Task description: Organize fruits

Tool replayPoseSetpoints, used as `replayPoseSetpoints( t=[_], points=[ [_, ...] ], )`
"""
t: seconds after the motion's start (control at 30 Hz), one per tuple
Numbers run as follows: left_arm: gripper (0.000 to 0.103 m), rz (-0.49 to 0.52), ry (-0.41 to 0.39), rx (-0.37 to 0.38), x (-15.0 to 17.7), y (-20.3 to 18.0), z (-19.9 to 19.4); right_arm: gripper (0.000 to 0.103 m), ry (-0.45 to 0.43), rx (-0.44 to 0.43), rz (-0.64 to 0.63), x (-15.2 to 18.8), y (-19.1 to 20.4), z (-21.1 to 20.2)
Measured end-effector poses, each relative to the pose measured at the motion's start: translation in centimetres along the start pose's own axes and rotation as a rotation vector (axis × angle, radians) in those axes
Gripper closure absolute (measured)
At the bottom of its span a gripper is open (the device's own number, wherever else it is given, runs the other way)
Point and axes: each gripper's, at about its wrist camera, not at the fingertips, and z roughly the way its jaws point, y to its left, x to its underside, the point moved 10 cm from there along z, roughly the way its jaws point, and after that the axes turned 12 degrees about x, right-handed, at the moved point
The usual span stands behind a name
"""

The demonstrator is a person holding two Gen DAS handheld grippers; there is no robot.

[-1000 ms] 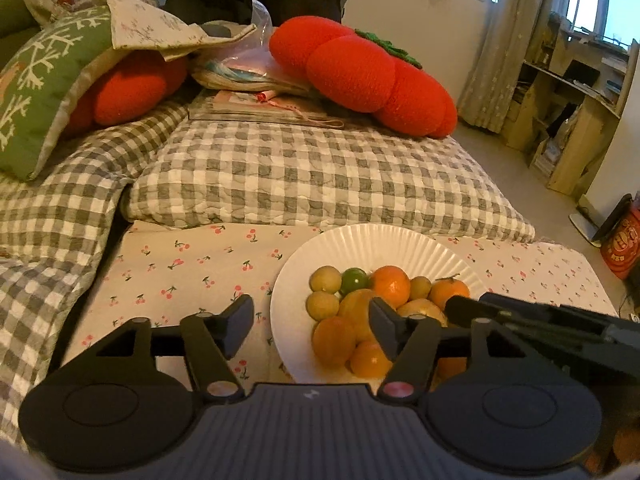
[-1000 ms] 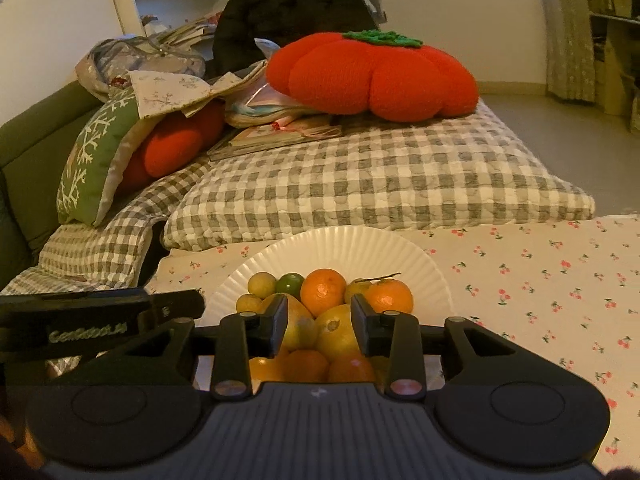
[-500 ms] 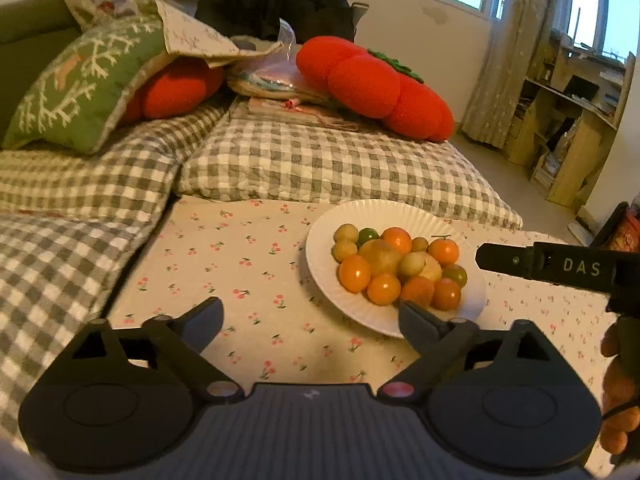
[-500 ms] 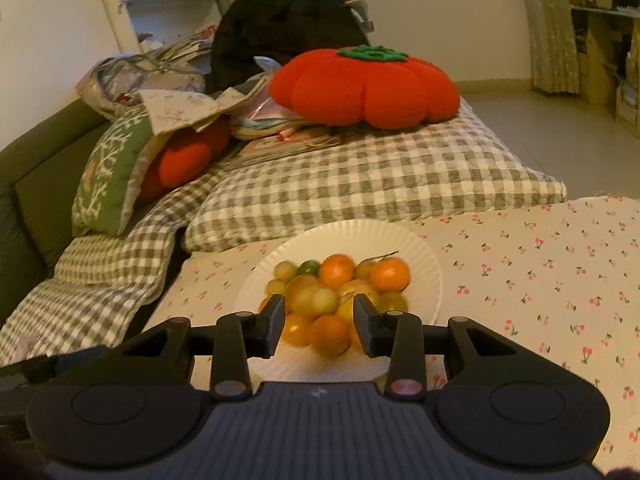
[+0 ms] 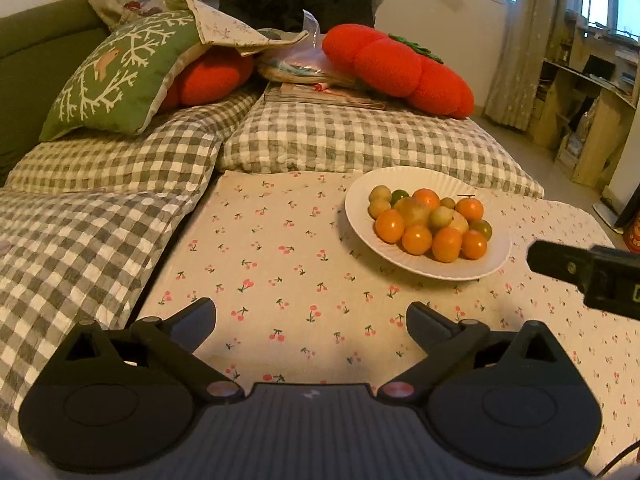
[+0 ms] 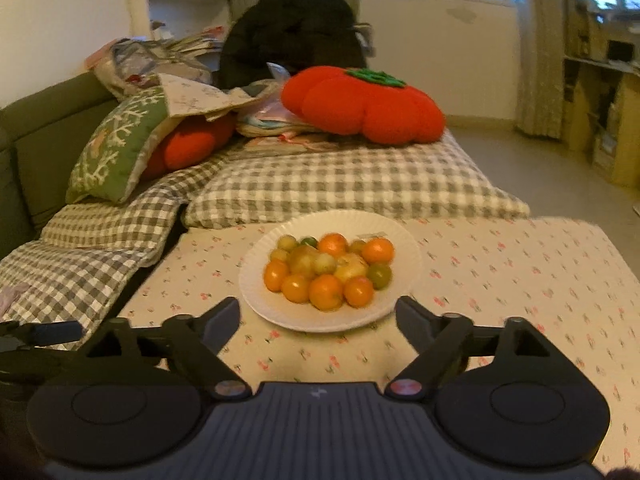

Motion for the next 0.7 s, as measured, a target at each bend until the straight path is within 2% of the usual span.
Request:
replayPoseSetpoints(
  t=[0.07, 0.23, 0.37, 0.5, 0.7],
  points=[
    [0.006, 0.014, 0.000, -0.004, 0.1, -0.2, -0.2, 0.002, 0.007, 0.033, 0.000, 0.8, -0.5, -0.3],
    [0.006, 0.037, 0.007, -0.015, 0.4, -0.5, 0.0, 0.001, 0.033, 0.132, 0.003, 2.2, -2.0, -0.6],
    [0.006, 0.036, 0.010, -0.020, 0.6, -0.3, 0.1, 0.000, 0.047, 0.110, 0.011, 2.7, -1.7, -0.8],
    [0.006, 0.059, -0.025, -0.049, 0.1, -0.2, -0.3, 0.000, 0.052, 0.104, -0.009, 3.1, -0.8, -0.5],
    [0.006, 0.057, -0.026, -0.067, 0.2, -0.1, -0.3, 0.000, 0.052, 0.124, -0.028, 3.5, -0.8, -0.7]
  ],
)
